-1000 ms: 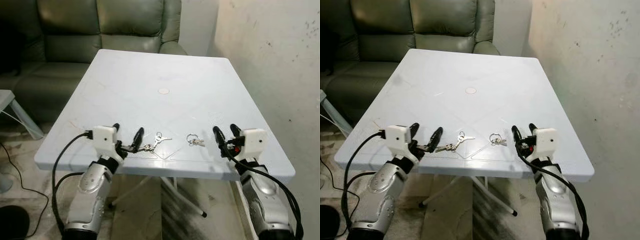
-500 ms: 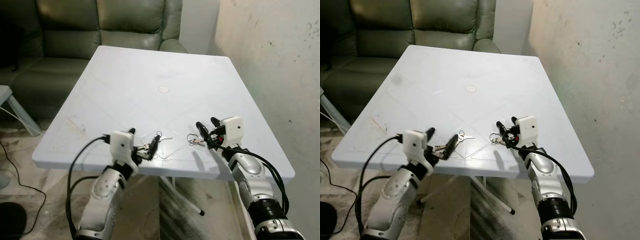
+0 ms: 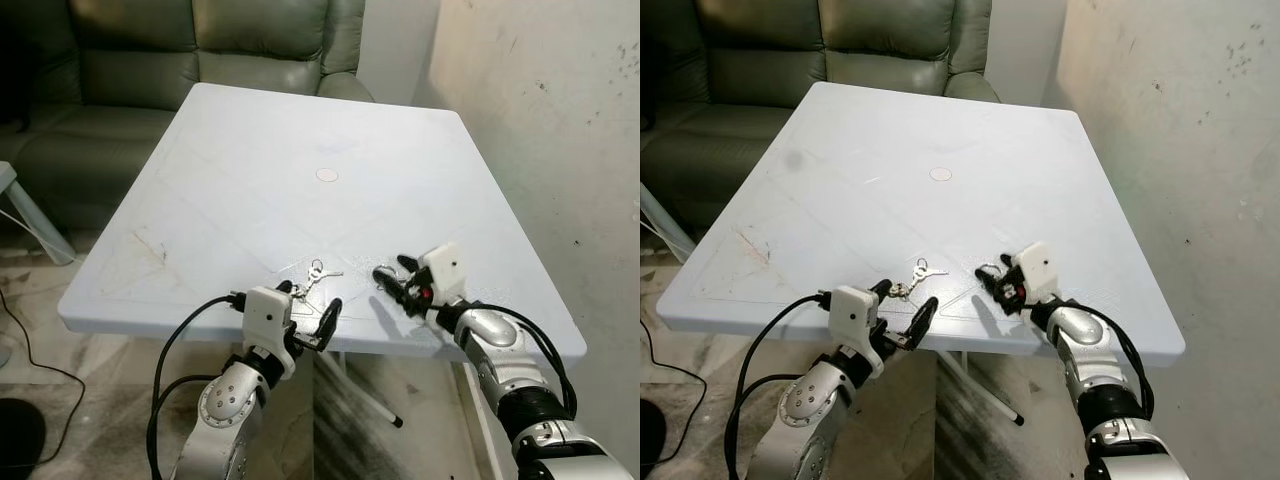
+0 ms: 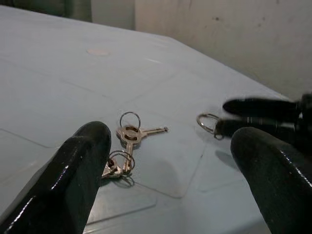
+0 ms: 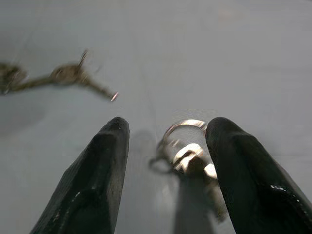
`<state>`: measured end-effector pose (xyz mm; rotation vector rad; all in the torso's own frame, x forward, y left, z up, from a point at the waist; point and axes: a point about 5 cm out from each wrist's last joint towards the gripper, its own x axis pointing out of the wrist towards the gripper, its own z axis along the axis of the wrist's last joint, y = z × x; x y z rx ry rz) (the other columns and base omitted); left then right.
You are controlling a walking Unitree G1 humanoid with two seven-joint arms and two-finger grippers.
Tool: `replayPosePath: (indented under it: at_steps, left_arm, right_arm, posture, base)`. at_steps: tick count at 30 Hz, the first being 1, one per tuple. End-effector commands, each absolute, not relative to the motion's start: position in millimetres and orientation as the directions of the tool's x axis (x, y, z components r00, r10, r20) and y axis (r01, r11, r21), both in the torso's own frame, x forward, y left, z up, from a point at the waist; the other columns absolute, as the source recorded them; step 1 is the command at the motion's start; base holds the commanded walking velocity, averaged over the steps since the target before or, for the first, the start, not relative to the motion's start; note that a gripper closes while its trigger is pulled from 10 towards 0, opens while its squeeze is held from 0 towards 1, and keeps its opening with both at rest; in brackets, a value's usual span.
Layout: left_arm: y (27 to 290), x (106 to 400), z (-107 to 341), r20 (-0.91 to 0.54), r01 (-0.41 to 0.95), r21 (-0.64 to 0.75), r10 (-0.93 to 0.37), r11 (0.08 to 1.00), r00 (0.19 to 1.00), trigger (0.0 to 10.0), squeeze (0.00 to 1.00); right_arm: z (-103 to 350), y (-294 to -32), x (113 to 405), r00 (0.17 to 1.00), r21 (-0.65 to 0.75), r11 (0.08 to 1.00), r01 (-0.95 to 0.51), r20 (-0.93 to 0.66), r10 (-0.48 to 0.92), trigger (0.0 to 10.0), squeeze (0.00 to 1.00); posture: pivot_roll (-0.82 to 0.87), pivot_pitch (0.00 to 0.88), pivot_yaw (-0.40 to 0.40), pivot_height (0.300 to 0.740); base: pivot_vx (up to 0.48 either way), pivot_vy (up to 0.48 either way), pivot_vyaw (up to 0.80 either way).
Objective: Hang keys on a hook
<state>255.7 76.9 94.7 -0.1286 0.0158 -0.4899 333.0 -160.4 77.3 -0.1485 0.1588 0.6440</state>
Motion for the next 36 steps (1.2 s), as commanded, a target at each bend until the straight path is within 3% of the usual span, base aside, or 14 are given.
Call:
replayPosePath:
  at_steps: [1,18,32,33,34,36]
  left_arm:
    - [76.5,254.6,97.4,0.023,0.464,-0.125,-0.465,0.877,0.885,10.0,0.00]
    - [78.7,253.4,99.0,0.025,0.443,-0.132,-0.444,0.887,0.896,10.0,0.00]
    - [80.4,253.7,99.8,0.024,0.430,-0.139,-0.431,0.892,0.902,10.0,0.00]
    - [80.4,253.8,99.9,0.024,0.430,-0.139,-0.431,0.892,0.902,10.0,0.00]
    - [80.4,253.9,100.1,0.026,0.429,-0.140,-0.430,0.892,0.902,10.0,0.00]
    - [80.5,254.1,100.4,0.027,0.428,-0.140,-0.429,0.893,0.903,10.0,0.00]
  right_arm:
    - [80.0,-161.2,335.1,0.767,-0.123,0.762,-0.636,-0.209,0.606,10.0,0.00]
    - [84.5,-150.6,345.3,0.769,-0.156,0.756,-0.636,-0.219,0.601,10.0,0.00]
    - [78.4,-159.2,343.7,0.773,-0.175,0.760,-0.626,-0.268,0.576,10.0,0.00]
    - [77.9,-159.7,343.4,0.771,-0.172,0.759,-0.628,-0.270,0.576,0.8,0.00]
    - [77.5,-160.3,343.2,0.772,-0.173,0.760,-0.626,-0.272,0.574,0.0,0.00]
    - [77.3,-161.1,343.2,0.774,-0.175,0.762,-0.624,-0.273,0.571,0.0,0.00]
  posture:
    - [0.08,0.089,-0.099,0.740]
    - [0.10,0.105,-0.108,0.740]
    - [0.10,0.110,-0.109,0.740]
    - [0.10,0.110,-0.109,0.740]
    - [0.10,0.110,-0.109,0.740]
    - [0.10,0.110,-0.109,0.740]
  base:
    - [0.000,0.000,0.00]
    - [0.000,0.000,0.00]
    - [0.000,0.000,0.00]
    - [0.000,0.000,0.00]
    - [0.000,0.000,0.00]
    - [0.000,0.000,0.00]
